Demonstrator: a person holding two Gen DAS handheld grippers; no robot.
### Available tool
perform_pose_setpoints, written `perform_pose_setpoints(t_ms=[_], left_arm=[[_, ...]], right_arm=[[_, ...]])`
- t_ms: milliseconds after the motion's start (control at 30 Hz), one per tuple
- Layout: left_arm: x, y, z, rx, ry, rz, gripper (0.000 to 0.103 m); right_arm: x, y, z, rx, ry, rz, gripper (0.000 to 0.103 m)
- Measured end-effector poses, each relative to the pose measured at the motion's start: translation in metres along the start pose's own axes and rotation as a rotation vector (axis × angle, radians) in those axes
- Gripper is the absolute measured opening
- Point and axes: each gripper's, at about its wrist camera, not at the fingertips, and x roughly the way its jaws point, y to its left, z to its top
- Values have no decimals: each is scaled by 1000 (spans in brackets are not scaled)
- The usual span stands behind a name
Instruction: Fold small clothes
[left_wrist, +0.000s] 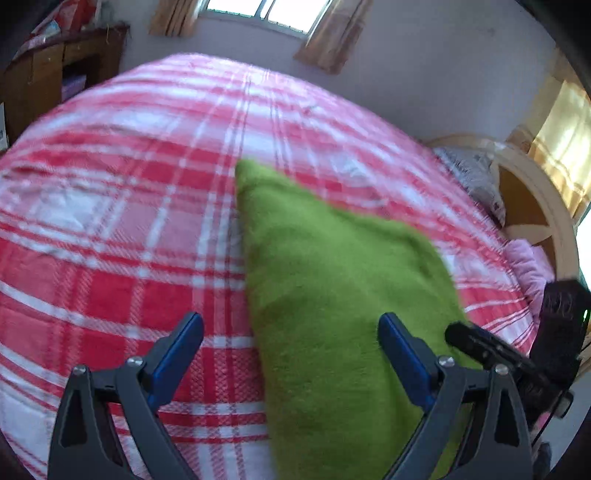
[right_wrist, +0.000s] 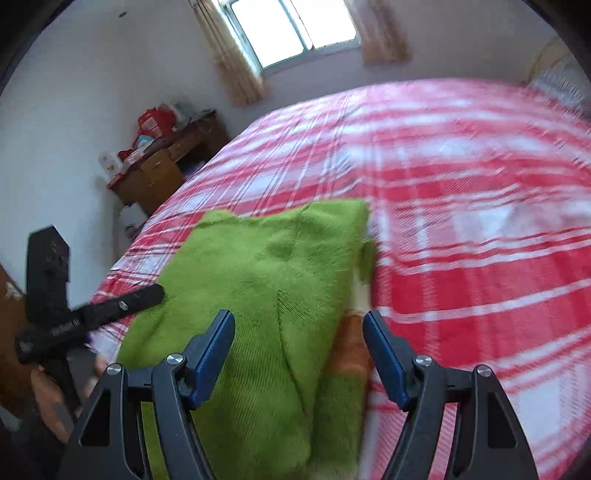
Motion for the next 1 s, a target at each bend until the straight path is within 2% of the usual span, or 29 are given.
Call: perform_pose_setpoints(t_ms=[33,67,167,300,400,533,633,767,833,867,900,933,1000], left_arm=[[6,2,-4,-5,18,-9,98],[3,2,-7,7,-5,-11,99],[0,-2,-10,50,-4,-6,100],[0,3,-11,54,-2,-39,101],[3,-1,-11,59,6,-25,103],[4,1,-12,68,17,-53,103],[4,7,-12,65,10,-89,103],[7,1,-11,90,5,-71,103],[7,-1,-11,101,5,-73,96],[6,-2,-11,104,3,-77,85],[5,-5,-12,107,3,-107,66],[5,-6,-13,95,12,-140,59],[3,-8,-15,71,9,-126,53]], right_arm=[[10,-4,1,9,27,19,72],[15,-7,1,10,37,25,74],[18,-20,-2,69,56,48,75],[7,-29,-15,98,37,85,75],[6,-28,-18,96,39,90,76],[13,-1,-16,5,101,137,75],[14,11,-18,-70,102,105,75],[20,-22,-15,129,70,210,74],[23,-18,-14,109,79,184,69],[24,-12,-14,84,83,156,63],[23,-6,-14,65,88,131,61],[23,-3,-15,66,93,122,54],[21,1,-15,92,98,120,44]])
